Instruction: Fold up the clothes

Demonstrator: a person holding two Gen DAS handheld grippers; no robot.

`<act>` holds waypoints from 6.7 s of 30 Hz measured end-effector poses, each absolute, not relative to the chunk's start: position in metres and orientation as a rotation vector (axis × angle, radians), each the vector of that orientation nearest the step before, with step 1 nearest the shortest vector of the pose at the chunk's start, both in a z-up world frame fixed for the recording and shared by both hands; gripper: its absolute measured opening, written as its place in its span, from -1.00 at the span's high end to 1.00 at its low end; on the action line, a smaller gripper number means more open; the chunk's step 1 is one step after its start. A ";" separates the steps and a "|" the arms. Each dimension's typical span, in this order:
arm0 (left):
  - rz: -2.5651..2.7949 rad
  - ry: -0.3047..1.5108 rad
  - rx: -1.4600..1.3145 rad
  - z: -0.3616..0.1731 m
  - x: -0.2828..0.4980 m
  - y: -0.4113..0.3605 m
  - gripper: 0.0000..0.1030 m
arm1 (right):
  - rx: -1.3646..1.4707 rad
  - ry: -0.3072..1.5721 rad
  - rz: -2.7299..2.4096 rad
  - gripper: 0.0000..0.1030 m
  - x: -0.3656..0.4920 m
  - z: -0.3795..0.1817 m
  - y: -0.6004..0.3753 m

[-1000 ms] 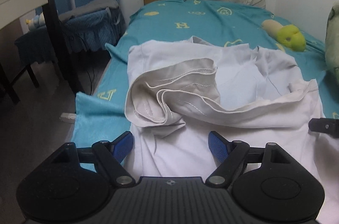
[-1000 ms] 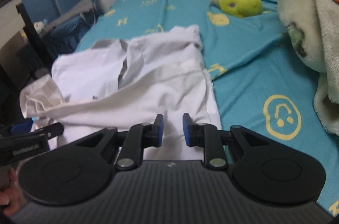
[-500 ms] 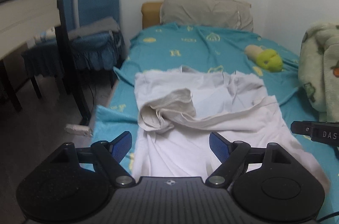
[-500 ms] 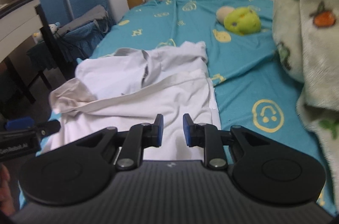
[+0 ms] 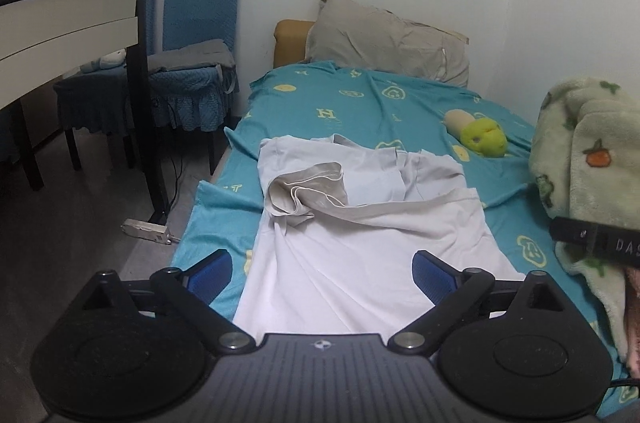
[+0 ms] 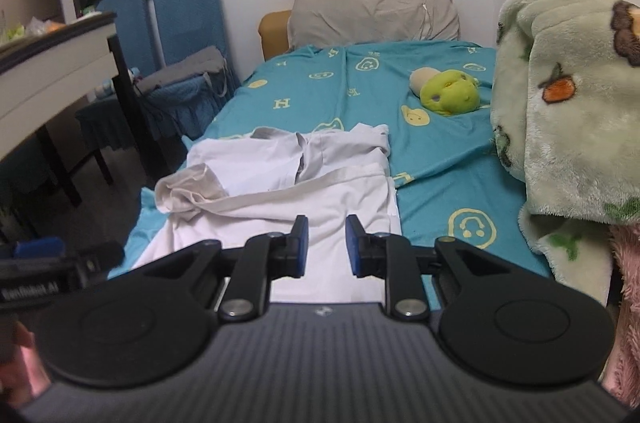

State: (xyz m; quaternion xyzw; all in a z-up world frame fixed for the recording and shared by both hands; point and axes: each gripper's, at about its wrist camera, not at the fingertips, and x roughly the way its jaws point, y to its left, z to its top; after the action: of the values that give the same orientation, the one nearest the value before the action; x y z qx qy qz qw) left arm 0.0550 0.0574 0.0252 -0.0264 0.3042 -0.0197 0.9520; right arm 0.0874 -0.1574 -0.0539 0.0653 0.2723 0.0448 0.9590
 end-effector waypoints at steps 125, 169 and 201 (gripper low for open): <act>-0.022 0.837 -0.702 -0.012 0.186 0.116 0.80 | 1.090 0.883 -0.035 0.74 0.189 -0.143 -0.233; -0.089 0.829 0.011 -0.068 0.233 0.047 -0.91 | 0.281 0.798 0.113 0.33 0.237 -0.154 -0.161; -0.166 0.908 -0.210 -0.021 0.091 0.057 -0.93 | 0.202 0.880 0.107 0.30 0.145 -0.158 -0.151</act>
State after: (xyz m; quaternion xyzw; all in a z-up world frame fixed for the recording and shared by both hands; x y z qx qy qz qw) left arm 0.0910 0.0570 -0.0208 -0.1009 0.4373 -0.0797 0.8901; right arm 0.1452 -0.1513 -0.1582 0.0977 0.4248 0.0516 0.8985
